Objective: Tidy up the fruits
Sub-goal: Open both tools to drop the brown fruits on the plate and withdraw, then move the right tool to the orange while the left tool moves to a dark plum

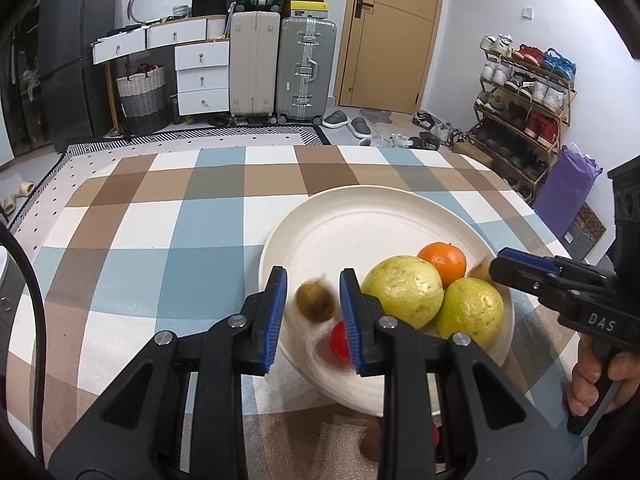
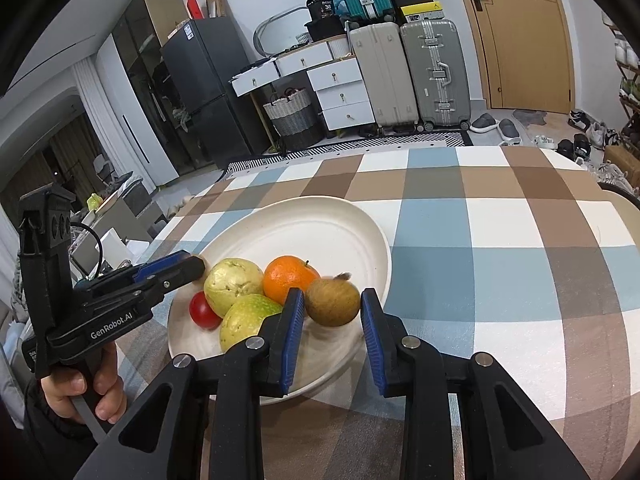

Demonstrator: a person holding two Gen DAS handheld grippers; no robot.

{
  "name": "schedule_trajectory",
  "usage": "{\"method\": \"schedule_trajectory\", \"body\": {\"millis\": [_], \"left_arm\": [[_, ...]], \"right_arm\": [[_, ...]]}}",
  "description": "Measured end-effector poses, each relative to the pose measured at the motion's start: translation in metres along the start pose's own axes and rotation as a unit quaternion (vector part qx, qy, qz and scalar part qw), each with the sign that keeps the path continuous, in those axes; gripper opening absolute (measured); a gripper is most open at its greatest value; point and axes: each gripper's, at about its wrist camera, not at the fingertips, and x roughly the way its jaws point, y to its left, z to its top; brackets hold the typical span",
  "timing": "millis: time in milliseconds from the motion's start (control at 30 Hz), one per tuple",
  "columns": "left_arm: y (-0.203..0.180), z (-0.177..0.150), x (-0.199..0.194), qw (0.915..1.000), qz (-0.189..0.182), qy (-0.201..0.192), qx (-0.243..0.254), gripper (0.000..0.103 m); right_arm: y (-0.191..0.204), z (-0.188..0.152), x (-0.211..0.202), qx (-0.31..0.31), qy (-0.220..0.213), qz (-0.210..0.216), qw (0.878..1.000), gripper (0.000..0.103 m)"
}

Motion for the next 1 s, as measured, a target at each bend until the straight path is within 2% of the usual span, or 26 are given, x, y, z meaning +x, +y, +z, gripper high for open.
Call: {"method": "schedule_trajectory", "body": {"millis": [67, 100, 167, 233, 267, 300, 333, 500, 567, 600, 733, 1000], "left_arm": [[0.001, 0.0, -0.003, 1.0, -0.002, -0.002, -0.002, 0.026], [0.001, 0.0, -0.005, 1.0, -0.004, -0.003, -0.004, 0.03], [0.002, -0.001, -0.01, 0.9999, -0.002, -0.01, -0.007, 0.046], [0.003, -0.001, -0.015, 0.9997, 0.002, -0.021, -0.011, 0.067], [0.003, -0.001, -0.017, 0.9996, 0.002, -0.024, -0.014, 0.071], [0.004, -0.002, -0.02, 0.9995, 0.002, -0.026, -0.016, 0.078], [0.004, -0.002, -0.023, 0.9994, 0.004, -0.028, -0.017, 0.081], [0.0, -0.007, -0.034, 0.9995, 0.009, -0.03, -0.008, 0.088], [-0.003, -0.009, -0.039, 0.9994, 0.009, -0.032, -0.003, 0.095], [-0.005, -0.011, -0.042, 0.9994, 0.01, -0.033, -0.002, 0.103], [-0.012, -0.014, -0.05, 0.9992, 0.003, -0.039, 0.006, 0.102], [-0.014, -0.034, -0.073, 0.9992, 0.0, -0.039, 0.007, 0.102]], "right_arm": [[-0.001, 0.0, -0.003, 0.001, -0.007, -0.005, 1.0, 0.038], [-0.002, 0.0, -0.004, 0.003, -0.01, -0.004, 1.0, 0.039], [-0.003, 0.0, -0.006, 0.005, -0.013, -0.004, 1.0, 0.045], [-0.002, 0.0, -0.008, 0.002, -0.015, -0.006, 1.0, 0.052], [-0.001, 0.0, -0.009, -0.001, -0.017, -0.008, 1.0, 0.053], [0.001, -0.001, -0.01, -0.006, -0.019, -0.012, 1.0, 0.059], [0.002, -0.001, -0.011, -0.008, -0.022, -0.012, 1.0, 0.068], [0.001, -0.002, -0.016, -0.01, -0.038, -0.015, 0.999, 0.093], [0.001, -0.003, -0.018, -0.009, -0.037, -0.017, 0.999, 0.1], [0.001, -0.004, -0.02, -0.009, -0.039, -0.018, 0.999, 0.103], [0.005, -0.009, -0.03, -0.019, -0.053, -0.016, 0.998, 0.103], [0.013, -0.022, -0.041, -0.027, -0.05, -0.013, 0.998, 0.103]]}}
